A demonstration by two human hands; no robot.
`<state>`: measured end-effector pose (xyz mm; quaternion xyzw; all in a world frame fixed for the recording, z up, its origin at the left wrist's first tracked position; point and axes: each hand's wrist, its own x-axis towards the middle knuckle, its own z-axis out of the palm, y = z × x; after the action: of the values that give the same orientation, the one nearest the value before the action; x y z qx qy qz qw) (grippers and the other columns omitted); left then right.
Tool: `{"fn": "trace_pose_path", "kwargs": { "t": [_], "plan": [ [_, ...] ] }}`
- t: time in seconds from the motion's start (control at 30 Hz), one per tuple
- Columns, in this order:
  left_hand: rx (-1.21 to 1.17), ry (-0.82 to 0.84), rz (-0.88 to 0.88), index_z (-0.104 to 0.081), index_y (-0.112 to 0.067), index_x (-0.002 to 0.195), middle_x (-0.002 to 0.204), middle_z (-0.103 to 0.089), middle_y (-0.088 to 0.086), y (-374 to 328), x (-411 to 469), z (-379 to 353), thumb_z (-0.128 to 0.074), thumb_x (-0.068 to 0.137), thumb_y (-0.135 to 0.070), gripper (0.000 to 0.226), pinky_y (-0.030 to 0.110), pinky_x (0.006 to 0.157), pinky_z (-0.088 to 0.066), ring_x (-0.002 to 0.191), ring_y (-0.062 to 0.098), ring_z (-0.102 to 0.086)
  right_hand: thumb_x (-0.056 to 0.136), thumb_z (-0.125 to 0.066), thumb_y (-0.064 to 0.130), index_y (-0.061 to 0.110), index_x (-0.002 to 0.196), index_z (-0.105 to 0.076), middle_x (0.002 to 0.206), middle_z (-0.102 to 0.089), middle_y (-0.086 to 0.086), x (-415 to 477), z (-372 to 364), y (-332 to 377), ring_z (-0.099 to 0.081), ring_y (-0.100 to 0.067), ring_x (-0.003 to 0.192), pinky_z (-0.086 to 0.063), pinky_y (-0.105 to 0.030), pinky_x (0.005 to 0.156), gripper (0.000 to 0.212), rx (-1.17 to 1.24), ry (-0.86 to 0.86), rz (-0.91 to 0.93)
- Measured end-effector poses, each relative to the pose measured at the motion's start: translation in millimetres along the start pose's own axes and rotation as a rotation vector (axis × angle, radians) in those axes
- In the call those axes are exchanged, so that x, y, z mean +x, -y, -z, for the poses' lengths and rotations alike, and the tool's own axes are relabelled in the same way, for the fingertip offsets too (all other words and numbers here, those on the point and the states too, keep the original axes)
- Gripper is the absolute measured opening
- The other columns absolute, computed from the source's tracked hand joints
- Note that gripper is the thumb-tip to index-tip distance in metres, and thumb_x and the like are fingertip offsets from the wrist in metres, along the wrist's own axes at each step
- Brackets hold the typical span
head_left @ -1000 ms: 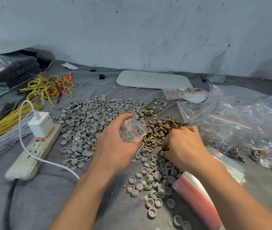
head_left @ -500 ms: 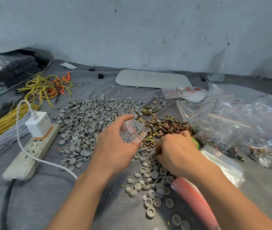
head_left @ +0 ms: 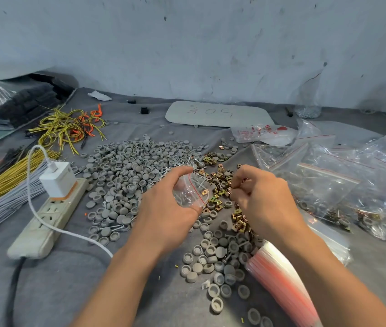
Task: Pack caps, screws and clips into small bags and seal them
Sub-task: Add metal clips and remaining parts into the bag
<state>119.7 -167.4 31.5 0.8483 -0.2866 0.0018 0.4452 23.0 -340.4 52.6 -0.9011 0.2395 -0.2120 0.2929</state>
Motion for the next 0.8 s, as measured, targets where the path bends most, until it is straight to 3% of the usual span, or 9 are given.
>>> {"fn": "trace_pose_path", "kwargs": {
  "t": [0.07, 0.2, 0.3, 0.43, 0.53, 0.67, 0.8],
  "plan": [
    [0.005, 0.004, -0.003, -0.048, -0.06, 0.132, 0.11, -0.058, -0.024, -1.2, -0.2, -1.1, -0.082, 0.08, -0.034, 0.067, 0.015, 0.075, -0.039, 0.095, -0.006, -0.057, 0.088, -0.078, 0.01, 0.03, 0.087, -0.075, 0.068, -0.074, 0.017, -1.1, 4.4, 4.6, -0.071, -0.001, 0.065, -0.055, -0.016, 0.06, 0.021, 0.182, 0.0, -0.021],
    [0.014, 0.0, -0.001, -0.049, -0.059, 0.132, 0.105, -0.058, -0.026, -1.0, -0.2, -1.8, -0.083, 0.078, -0.029, 0.07, 0.007, 0.073, -0.036, 0.093, -0.011, -0.057, 0.079, -0.088, 0.014, 0.025, 0.078, -0.08, 0.067, -0.076, 0.01, -4.9, 6.8, 18.2, -0.074, -0.007, 0.063, -0.06, -0.021, 0.061, 0.014, 0.421, 0.043, -0.023],
    [0.031, 0.008, 0.001, -0.047, -0.06, 0.133, 0.099, -0.053, -0.031, -2.0, -1.7, -1.4, -0.082, 0.078, -0.029, 0.073, 0.003, 0.07, -0.031, 0.089, -0.021, -0.048, 0.073, -0.093, 0.018, 0.025, 0.071, -0.079, 0.062, -0.073, 0.013, -6.6, 2.0, 26.6, -0.07, -0.004, 0.056, -0.056, -0.019, 0.054, 0.015, 0.328, 0.014, 0.03],
    [0.05, 0.017, -0.003, -0.046, -0.06, 0.134, 0.101, -0.053, -0.031, -2.1, -1.8, -0.1, -0.083, 0.076, -0.028, 0.076, 0.001, 0.072, -0.029, 0.091, -0.022, -0.046, 0.072, -0.091, 0.013, 0.027, 0.069, -0.079, 0.059, -0.07, 0.017, -7.1, -4.3, 34.0, -0.066, -0.003, 0.053, -0.052, -0.018, 0.054, 0.019, 0.288, -0.029, 0.072],
    [0.053, 0.02, -0.009, -0.047, -0.059, 0.133, 0.104, -0.058, -0.027, -0.3, -1.6, 1.0, -0.082, 0.072, -0.024, 0.078, 0.001, 0.072, -0.033, 0.092, -0.019, -0.051, 0.074, -0.089, 0.007, 0.028, 0.068, -0.08, 0.06, -0.069, 0.02, -7.6, -7.4, 36.4, -0.064, 0.0, 0.057, -0.046, -0.011, 0.055, 0.024, 0.308, -0.047, 0.133],
    [0.043, 0.013, -0.017, -0.048, -0.06, 0.131, 0.1, -0.064, -0.025, 2.0, -1.9, 3.1, -0.081, 0.068, -0.024, 0.08, 0.0, 0.067, -0.038, 0.092, -0.022, -0.053, 0.076, -0.087, 0.0, 0.026, 0.073, -0.083, 0.065, -0.071, 0.02, -8.1, -12.1, 38.0, -0.062, 0.005, 0.059, -0.044, -0.006, 0.059, 0.026, 0.367, -0.017, 0.168],
    [0.042, 0.005, -0.027, -0.051, -0.057, 0.131, 0.1, -0.065, -0.024, 2.7, -0.9, 5.6, -0.08, 0.069, -0.025, 0.076, -0.003, 0.071, -0.037, 0.096, -0.025, -0.05, 0.085, -0.08, 0.003, 0.026, 0.091, -0.086, 0.08, -0.076, 0.021, -7.4, -18.9, 38.5, -0.069, 0.006, 0.078, -0.046, -0.006, 0.072, 0.024, 0.357, -0.006, 0.242]
  ]
}}
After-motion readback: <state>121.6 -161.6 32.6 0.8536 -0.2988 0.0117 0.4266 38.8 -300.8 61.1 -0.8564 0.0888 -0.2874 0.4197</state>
